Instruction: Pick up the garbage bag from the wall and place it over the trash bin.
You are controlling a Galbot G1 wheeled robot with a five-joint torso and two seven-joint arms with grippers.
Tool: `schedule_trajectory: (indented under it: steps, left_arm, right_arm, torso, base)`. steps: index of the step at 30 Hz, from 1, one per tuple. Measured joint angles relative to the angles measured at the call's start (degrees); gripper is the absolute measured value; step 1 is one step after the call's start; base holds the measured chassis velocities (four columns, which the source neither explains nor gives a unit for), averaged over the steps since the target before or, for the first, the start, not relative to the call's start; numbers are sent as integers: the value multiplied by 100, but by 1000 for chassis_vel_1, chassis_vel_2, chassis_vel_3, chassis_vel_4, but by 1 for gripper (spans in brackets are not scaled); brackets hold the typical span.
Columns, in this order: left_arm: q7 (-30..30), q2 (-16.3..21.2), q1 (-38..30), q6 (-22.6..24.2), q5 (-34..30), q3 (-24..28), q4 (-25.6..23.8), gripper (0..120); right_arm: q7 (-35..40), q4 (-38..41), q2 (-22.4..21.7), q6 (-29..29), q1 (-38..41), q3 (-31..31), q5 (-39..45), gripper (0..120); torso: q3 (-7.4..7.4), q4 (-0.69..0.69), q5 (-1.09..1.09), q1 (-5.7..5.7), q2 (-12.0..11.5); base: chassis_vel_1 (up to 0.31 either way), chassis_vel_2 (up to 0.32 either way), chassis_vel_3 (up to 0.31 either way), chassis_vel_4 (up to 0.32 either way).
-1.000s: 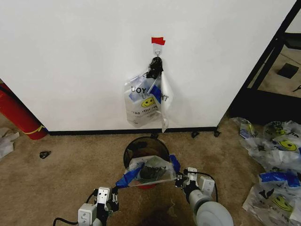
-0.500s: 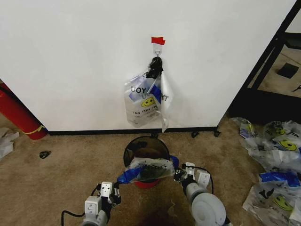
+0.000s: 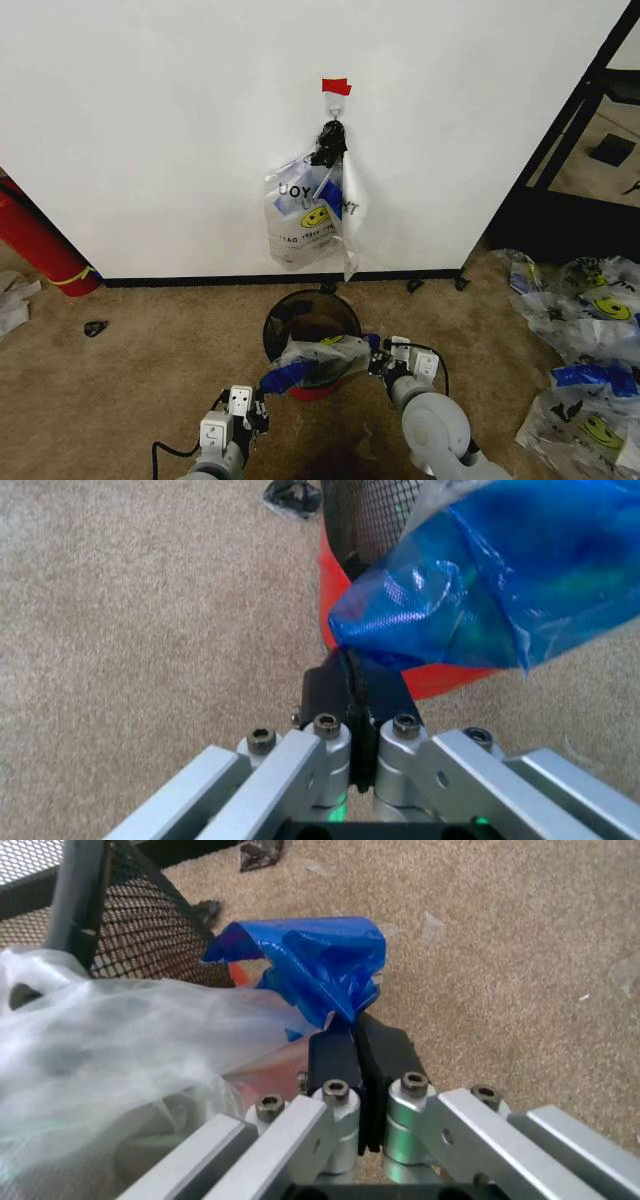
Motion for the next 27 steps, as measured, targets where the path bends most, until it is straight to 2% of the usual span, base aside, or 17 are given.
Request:
schedule_trajectory:
  steps: [8,13,14,17,19,20,23,24,27]
  left_arm:
    - [-12,-15,-182,15,3,86,154,0]
    - [56,-60,-129,-89,224,73,173,0]
    - [91,-57,-69,-115,271,48,140,0]
    - [179,-32,150,-201,439,-50,-12,13]
    - [184,-27,175,-209,460,-62,-32,13]
    - [202,1,398,-240,591,-137,-203,23]
    - [206,19,707,-246,780,-218,-428,34]
    - [205,22,824,-252,851,-237,-499,40]
    - [203,26,1032,-310,1041,-266,-610,48]
  right_arm:
    - [-116,-89,-31,117,101,8,-67,0]
    - [-244,-84,-17,309,33,21,-199,0]
    - [-274,-36,-21,358,-20,24,-235,3]
    - [-348,156,-85,444,-196,34,-334,13]
    - [-351,182,-96,449,-219,36,-344,15]
    - [-357,361,-180,484,-377,64,-438,23]
    - [-359,574,-275,510,-567,112,-550,33]
    - [-359,656,-302,512,-635,134,-589,40]
    - [-361,805,-344,518,-785,164,-676,48]
  torso:
    - [0,0,0,0,1]
    - [0,0,0,0,1]
    - [0,0,0,0,1]
    - [-1,1,0,-1,1]
    - [-1,1,0,-1,1]
    - [-1,0,0,-1,1]
    - [-1,0,0,-1,1]
    - [-1,1,0,-1,1]
    - [-1,1,0,-1,1]
  base:
    - [0,0,0,0]
    - [0,0,0,0]
    - [0,0,0,0]
    - [0,0,0,0]
    - [0,0,0,0]
    - [0,0,0,0]
    - [0,0,0,0]
    - [0,0,0,0]
    - [0,0,0,0]
